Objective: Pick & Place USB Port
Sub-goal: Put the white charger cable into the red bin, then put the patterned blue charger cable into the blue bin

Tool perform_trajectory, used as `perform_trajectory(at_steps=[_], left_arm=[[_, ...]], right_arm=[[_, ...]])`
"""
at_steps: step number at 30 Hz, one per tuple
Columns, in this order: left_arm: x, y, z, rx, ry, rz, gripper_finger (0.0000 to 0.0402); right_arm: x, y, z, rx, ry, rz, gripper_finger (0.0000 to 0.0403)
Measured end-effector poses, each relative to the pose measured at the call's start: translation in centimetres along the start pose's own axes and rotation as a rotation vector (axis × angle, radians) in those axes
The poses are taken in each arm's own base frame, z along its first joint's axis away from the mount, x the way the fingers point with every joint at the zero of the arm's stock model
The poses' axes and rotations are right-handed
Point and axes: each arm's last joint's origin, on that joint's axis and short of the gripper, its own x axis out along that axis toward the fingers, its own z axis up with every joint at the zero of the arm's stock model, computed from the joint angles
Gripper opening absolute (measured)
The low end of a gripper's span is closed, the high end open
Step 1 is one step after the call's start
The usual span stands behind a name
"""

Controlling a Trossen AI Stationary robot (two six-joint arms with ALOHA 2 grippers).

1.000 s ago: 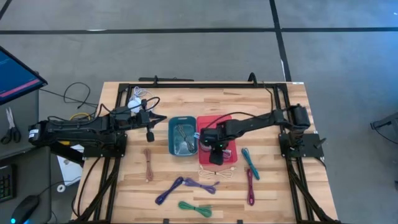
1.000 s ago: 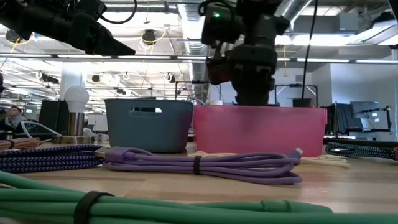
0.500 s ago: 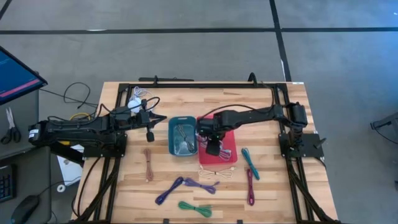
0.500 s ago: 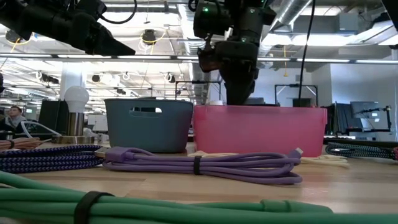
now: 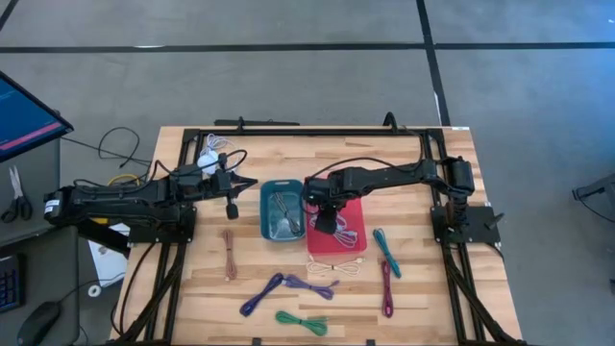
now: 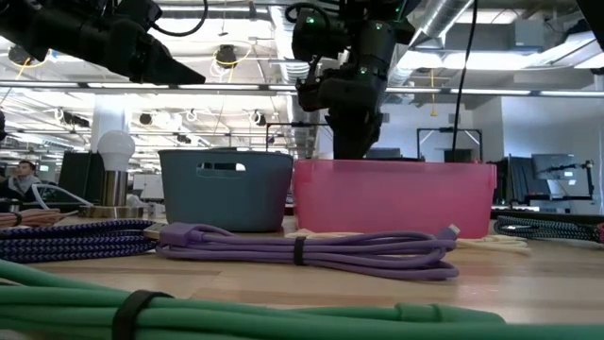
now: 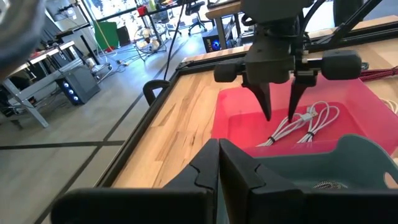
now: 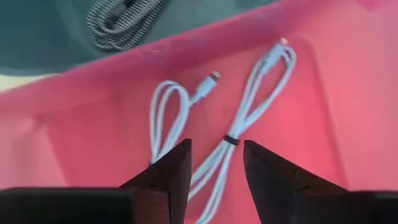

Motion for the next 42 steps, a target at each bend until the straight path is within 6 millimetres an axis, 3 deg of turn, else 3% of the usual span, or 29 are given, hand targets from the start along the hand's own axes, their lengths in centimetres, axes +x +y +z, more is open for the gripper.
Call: perform_trajectory(at_steps=[3,11,15,23,30,36,42], left_arm=[[0.0,0.0,0.0,0.000,0.000,0.000,0.0012],[0.0,0.0,0.0,0.000,0.000,0.000,0.0012],[0.0,0.0,0.0,0.000,0.001,0.002,0.0012],[0.1,0.1,-0.1,0.001,0.011,0.006,0.0012],[0.2,0.1,-0.1,0.001,0.012,0.006,0.0012],[0.2,0.1,-0.1,0.001,0.011,0.006,0.0012],[0.2,0.1,-0.1,0.000,0.006,0.007,0.0012]], right_arm=[[-0.1,-0.1,-0.1,-0.001,0.000,-0.045,0.0125],[-2.5,0.6,-0.1,-0.046,-0.161,-0.248,0.0080],[-3.4,0.7,-1.4,-0.059,-0.172,-0.276,0.0062],[-5.1,0.6,-6.9,0.114,-0.173,-0.274,0.0044],[-8.7,1.2,-11.6,0.312,-0.232,-0.203,0.0030],[-10.7,1.8,-13.3,0.198,-0.247,-0.088,0.0023],[-11.0,1.8,-13.1,0.079,-0.273,-0.082,0.0020]])
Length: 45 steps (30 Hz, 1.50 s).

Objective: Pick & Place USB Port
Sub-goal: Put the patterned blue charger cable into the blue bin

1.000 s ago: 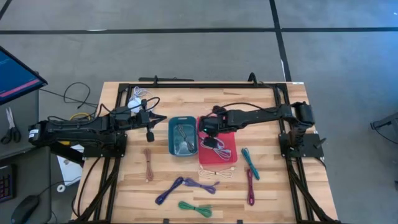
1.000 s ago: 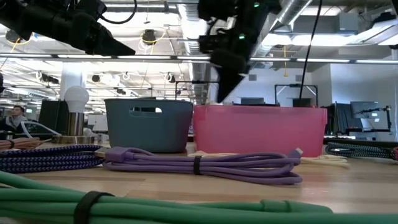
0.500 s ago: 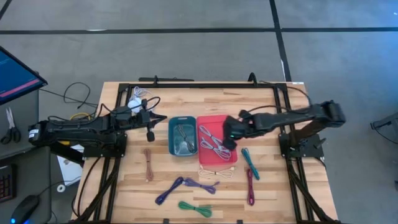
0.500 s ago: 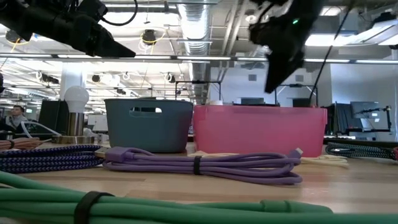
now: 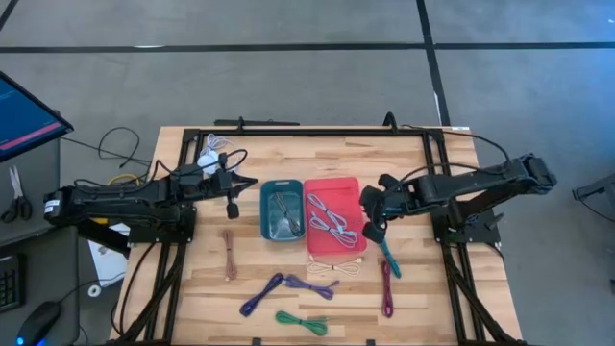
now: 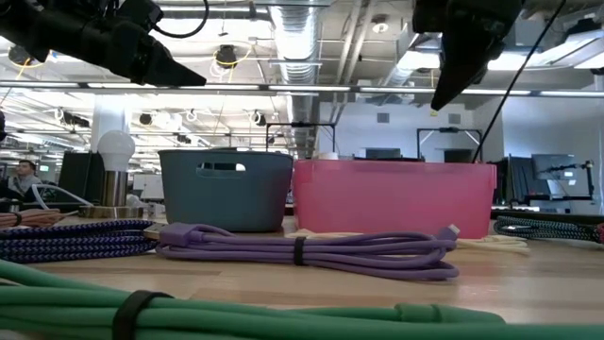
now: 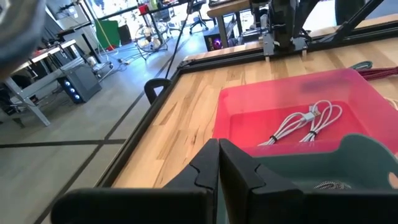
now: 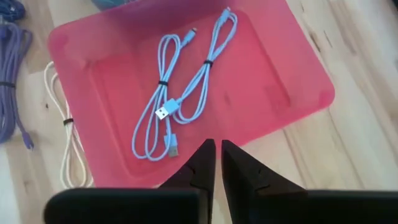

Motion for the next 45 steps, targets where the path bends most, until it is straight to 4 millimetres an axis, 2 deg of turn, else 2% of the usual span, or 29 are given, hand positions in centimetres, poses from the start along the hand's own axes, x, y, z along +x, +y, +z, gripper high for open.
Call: perform_trajectory(at_steps=[4,13,45], left_arm=[[0.00,0.00,0.00,0.000,0.000,0.000,0.0012],[0.06,-0.01,-0.03,0.000,0.003,-0.001,0.0012],[0.06,-0.01,-0.03,0.000,0.003,-0.001,0.0012]], right_arm=[[0.65,0.08,0.23,-0.032,0.001,-0.017,0.0015],[0.74,-0.52,0.51,-0.009,-0.007,-0.030,0.0001],[0.82,-0.65,0.52,-0.006,-0.001,-0.034,0.0002]])
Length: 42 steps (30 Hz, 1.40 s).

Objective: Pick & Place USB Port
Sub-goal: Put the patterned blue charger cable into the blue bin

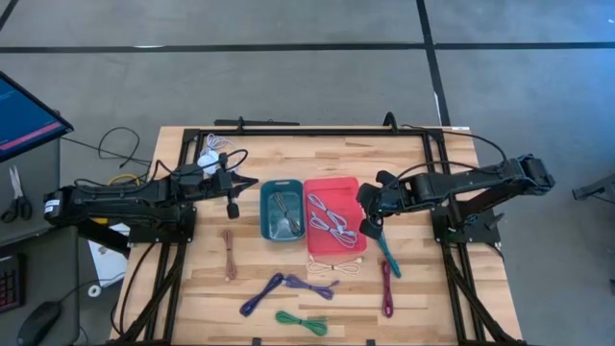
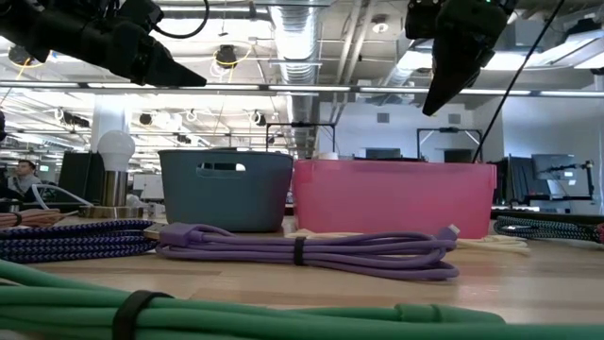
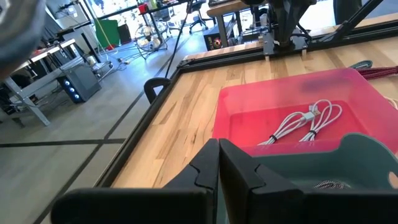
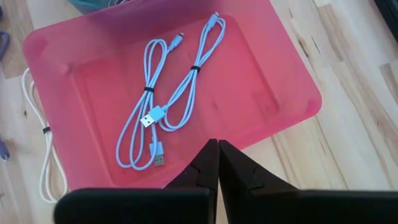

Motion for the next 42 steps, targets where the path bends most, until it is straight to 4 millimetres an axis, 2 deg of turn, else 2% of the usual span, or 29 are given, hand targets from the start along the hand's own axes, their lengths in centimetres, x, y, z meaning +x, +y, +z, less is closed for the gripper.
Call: perform_trajectory(at_steps=[7,10,17,26,31,35,42], left_arm=[[0.0,0.0,0.0,0.000,0.000,0.000,0.0012],[0.0,0.0,0.0,0.000,0.000,-0.001,0.0012],[0.0,0.0,0.0,0.000,0.000,0.000,0.0012],[0.0,0.0,0.0,0.000,0.000,0.000,0.0012],[0.0,0.0,0.0,0.000,0.000,0.000,0.0012],[0.0,0.0,0.0,0.000,-0.001,0.000,0.0012],[0.0,0.0,0.0,-0.001,-0.004,0.001,0.0012]], right_arm=[[0.0,0.0,0.2,0.020,-0.013,0.027,0.0001],[0.1,-0.2,0.2,0.095,-0.004,0.015,0.0001],[-0.7,-0.9,-2.0,0.251,0.164,-0.105,0.0001],[-1.8,1.1,-3.6,0.168,0.128,-0.206,0.0000],[-2.8,1.3,-5.2,0.145,0.109,-0.251,0.0000],[-3.0,1.0,-7.1,0.179,0.025,-0.172,0.0000],[-2.1,0.1,-9.5,0.288,-0.106,0.023,0.0000]])
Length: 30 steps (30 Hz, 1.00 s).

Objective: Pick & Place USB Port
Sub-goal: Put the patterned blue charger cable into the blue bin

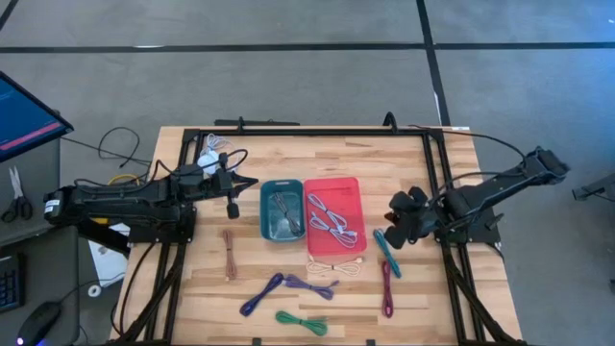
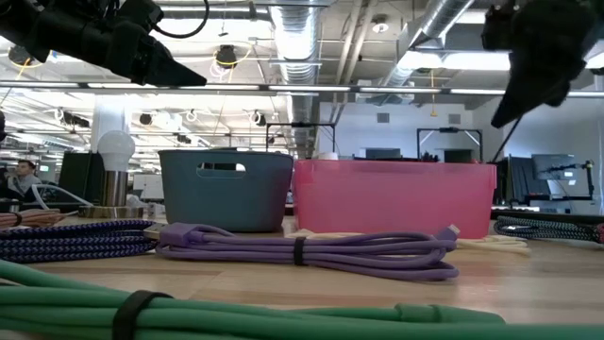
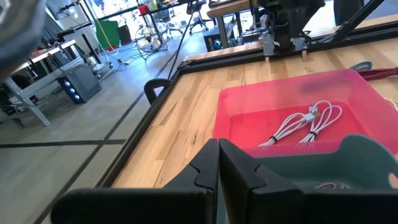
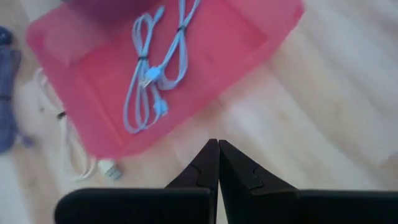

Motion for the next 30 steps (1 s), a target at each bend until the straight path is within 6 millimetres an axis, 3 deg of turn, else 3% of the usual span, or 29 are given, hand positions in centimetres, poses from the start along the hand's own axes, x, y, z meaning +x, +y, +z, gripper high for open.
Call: perform_trajectory(at_steps=[11,22,30], left_arm=[[0.0,0.0,0.0,-0.004,0.000,0.000,0.0012],[0.0,0.0,0.0,-0.004,0.000,0.000,0.0012],[0.0,0.0,0.0,-0.004,0.000,0.000,0.0012]], right_arm=[[1.0,-0.8,-1.7,0.268,0.259,-0.021,0.0000],[2.4,0.1,-1.6,0.195,0.263,-0.025,0.0000],[4.3,0.4,-1.9,0.270,0.336,-0.116,0.0021]])
